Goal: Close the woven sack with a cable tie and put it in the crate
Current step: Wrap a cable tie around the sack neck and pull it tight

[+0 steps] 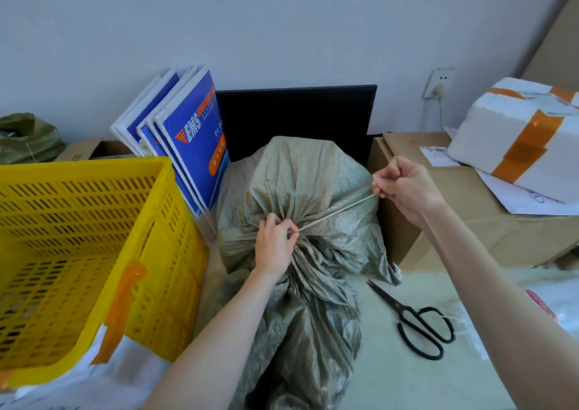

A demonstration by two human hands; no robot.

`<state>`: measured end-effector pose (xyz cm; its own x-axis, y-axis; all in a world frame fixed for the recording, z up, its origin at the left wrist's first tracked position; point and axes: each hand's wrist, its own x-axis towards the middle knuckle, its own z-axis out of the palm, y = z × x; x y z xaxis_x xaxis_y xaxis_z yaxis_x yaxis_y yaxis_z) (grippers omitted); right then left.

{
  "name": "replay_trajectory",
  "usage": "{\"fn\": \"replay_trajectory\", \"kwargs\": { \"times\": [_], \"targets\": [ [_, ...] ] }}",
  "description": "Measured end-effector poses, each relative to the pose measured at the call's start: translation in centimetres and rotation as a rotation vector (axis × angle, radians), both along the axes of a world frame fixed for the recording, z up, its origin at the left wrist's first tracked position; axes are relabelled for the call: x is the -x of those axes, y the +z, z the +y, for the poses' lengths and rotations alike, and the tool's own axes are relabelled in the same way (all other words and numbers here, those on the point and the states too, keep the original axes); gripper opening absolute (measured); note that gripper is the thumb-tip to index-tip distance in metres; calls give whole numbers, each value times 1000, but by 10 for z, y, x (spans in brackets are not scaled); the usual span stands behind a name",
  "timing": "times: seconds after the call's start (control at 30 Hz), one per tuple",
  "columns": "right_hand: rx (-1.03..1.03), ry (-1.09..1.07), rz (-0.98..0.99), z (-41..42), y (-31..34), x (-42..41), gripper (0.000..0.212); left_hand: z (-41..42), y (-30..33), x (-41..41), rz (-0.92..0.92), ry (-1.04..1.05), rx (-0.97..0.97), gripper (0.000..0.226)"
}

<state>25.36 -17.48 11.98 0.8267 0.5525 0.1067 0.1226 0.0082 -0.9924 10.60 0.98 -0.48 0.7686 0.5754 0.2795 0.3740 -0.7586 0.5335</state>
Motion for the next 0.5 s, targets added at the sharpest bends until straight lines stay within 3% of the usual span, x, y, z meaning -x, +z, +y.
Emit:
{"fn": "replay_trajectory", "kwargs": {
  "times": [0.23,0.5],
  "targets": [
    [10,-25,-75,1,3,10,46,-6,2,-2,57,42,-56,11],
    [-288,-13,-31,12,1,32,31,-16,11,-6,55,94,-20,16]
  ]
}}
